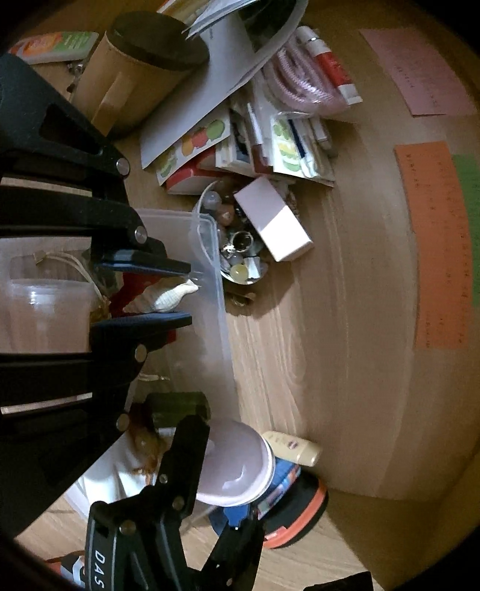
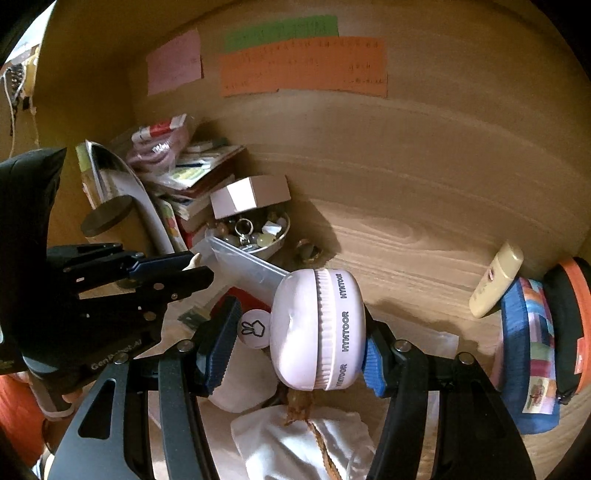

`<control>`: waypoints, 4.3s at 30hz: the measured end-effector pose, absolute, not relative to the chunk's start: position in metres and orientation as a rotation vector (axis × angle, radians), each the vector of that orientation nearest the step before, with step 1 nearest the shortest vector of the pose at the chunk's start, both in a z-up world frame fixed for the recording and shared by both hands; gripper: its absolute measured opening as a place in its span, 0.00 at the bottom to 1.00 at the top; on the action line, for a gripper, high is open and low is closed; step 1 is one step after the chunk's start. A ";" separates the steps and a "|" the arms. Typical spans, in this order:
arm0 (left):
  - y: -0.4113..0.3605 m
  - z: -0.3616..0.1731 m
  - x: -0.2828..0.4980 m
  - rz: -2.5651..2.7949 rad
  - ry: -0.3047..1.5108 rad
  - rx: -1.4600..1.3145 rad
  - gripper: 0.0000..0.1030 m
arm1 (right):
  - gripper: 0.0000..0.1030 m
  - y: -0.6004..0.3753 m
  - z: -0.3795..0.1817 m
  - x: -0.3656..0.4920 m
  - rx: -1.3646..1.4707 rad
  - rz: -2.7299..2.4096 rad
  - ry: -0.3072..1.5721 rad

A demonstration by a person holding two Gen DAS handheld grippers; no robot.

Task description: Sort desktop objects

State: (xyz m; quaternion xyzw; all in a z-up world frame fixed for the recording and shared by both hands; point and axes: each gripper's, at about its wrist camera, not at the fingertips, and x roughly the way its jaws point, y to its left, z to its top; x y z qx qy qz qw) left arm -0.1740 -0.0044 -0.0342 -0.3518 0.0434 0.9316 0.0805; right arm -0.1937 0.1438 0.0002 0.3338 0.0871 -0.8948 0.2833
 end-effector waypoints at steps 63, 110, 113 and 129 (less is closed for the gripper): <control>-0.009 -0.021 -0.159 2.829 0.187 -0.999 0.95 | 0.83 0.173 0.020 -0.150 0.838 -2.556 0.389; 0.011 0.029 0.015 3.079 0.037 -0.609 1.00 | 1.00 0.235 0.036 -0.007 0.538 -2.771 -0.042; 0.010 0.025 0.018 3.075 0.013 -0.616 1.00 | 1.00 0.234 0.031 -0.006 0.556 -2.771 -0.039; 0.011 0.010 0.010 3.028 -0.033 -0.660 1.00 | 1.00 0.225 0.018 -0.006 0.582 -2.784 0.043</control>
